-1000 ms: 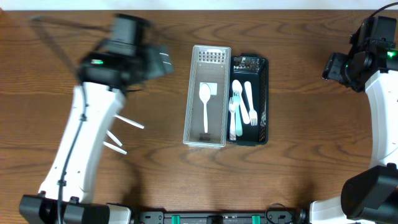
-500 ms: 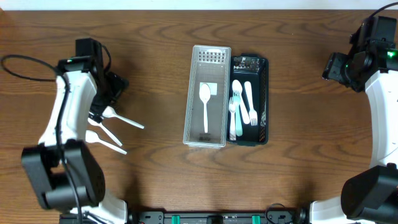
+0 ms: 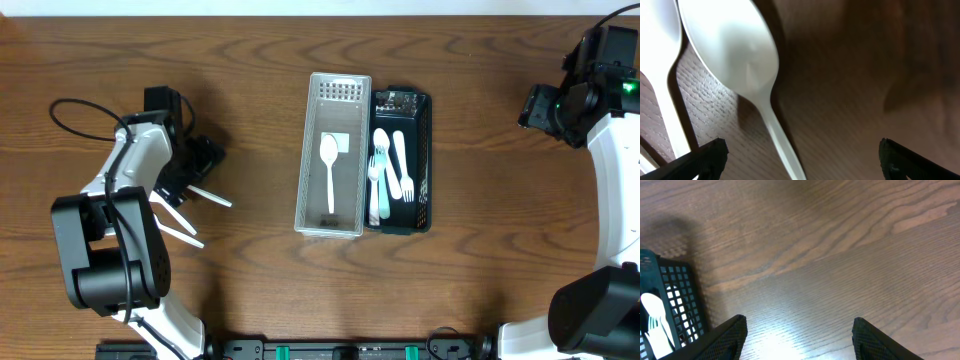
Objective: Pack container
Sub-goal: 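Move the left gripper back over the remaining white spoons, then lower the left gripper and grasp a second white spoon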
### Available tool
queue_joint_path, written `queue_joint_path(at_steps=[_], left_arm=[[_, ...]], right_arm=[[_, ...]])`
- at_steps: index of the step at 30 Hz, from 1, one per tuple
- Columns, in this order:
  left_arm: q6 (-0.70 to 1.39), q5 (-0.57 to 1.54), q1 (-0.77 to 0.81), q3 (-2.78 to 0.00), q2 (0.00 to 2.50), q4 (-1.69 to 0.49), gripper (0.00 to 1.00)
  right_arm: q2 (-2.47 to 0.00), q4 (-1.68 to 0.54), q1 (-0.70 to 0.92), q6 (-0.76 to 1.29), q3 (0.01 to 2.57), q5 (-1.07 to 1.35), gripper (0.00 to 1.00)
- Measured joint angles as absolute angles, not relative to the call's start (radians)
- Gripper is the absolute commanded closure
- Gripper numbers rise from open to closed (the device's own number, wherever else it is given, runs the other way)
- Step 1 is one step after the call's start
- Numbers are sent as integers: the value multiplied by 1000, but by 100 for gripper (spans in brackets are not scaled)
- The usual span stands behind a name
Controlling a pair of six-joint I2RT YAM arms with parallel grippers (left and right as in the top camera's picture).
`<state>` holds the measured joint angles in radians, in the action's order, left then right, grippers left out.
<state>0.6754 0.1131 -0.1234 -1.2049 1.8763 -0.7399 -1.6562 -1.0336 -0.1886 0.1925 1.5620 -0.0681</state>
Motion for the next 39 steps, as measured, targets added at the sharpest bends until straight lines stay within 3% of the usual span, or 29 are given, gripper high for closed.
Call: queue_joint_path(at_steps=[20, 23, 33, 37, 39], left_arm=[[653, 117, -123, -1184, 1919, -712, 1], [658, 115, -123, -1184, 1919, -708, 17], [678, 105, -128, -1184, 1921, -679, 44], [680, 106, -130, -1184, 1921, -672, 59], [679, 105, -130, -1184, 1922, -668, 61]], right_arm=[[-1657, -1046, -189, 192, 1562, -68, 30], [-1657, -1048, -189, 192, 1562, -68, 30], [-1657, -1055, -189, 192, 1562, -68, 30], [-1657, -1055, -189, 192, 1562, -68, 30], [-1657, -1055, -189, 192, 1562, -68, 30]])
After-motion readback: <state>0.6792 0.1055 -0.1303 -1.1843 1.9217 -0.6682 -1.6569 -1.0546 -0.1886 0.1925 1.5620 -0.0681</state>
